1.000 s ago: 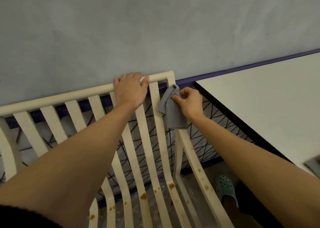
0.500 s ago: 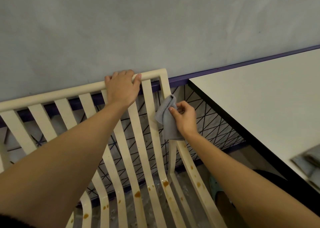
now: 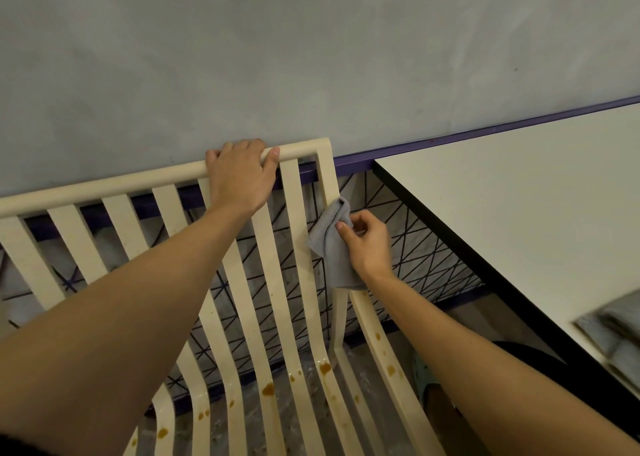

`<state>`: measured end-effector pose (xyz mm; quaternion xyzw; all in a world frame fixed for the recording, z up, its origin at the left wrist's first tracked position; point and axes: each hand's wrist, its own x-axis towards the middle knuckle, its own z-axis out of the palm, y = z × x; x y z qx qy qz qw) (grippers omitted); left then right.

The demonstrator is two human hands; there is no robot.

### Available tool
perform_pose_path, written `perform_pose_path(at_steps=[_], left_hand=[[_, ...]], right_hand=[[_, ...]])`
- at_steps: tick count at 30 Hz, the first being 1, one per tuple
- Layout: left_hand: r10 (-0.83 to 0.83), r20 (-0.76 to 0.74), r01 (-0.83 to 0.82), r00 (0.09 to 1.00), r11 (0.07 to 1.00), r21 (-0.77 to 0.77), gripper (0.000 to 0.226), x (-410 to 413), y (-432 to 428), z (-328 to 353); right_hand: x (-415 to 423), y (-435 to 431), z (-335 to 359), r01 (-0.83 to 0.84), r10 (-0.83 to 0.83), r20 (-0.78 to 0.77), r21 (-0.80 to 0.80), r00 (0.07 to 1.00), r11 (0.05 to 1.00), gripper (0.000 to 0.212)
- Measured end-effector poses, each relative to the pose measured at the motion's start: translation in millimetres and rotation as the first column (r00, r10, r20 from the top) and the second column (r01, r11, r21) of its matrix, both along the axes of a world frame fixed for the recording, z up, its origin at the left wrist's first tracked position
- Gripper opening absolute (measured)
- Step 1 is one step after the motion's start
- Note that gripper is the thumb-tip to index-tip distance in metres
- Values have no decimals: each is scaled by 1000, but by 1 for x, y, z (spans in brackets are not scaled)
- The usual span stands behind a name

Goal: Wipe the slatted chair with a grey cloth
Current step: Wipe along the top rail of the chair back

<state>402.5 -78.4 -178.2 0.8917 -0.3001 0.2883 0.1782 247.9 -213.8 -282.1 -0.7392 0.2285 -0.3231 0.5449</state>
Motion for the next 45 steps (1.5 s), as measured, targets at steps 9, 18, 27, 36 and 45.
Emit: perform_pose_path(at_steps=[9, 18, 27, 36, 45], left_hand=[[5, 32, -6, 999, 1000, 16, 42, -1, -2, 2], [-14, 34, 14, 999, 1000, -5, 39, 2, 0, -2], [-7, 38, 7, 999, 1000, 5, 42, 1, -1, -3], [-25, 36, 26, 999, 1000, 0, 46, 0, 0, -3], [-30, 48, 29, 998, 999, 27, 46, 0, 2, -5]], right_hand=[[51, -14, 82, 42, -41, 68, -16, 997, 999, 10], [27, -5, 31, -16, 13, 67, 46, 998, 999, 29], [7, 5, -1, -52, 42, 58, 175, 997, 983, 40], [-6, 17, -19, -127, 128, -17, 61, 992, 990, 43], [-5, 8, -16, -194, 222, -107, 224, 969, 955, 37]])
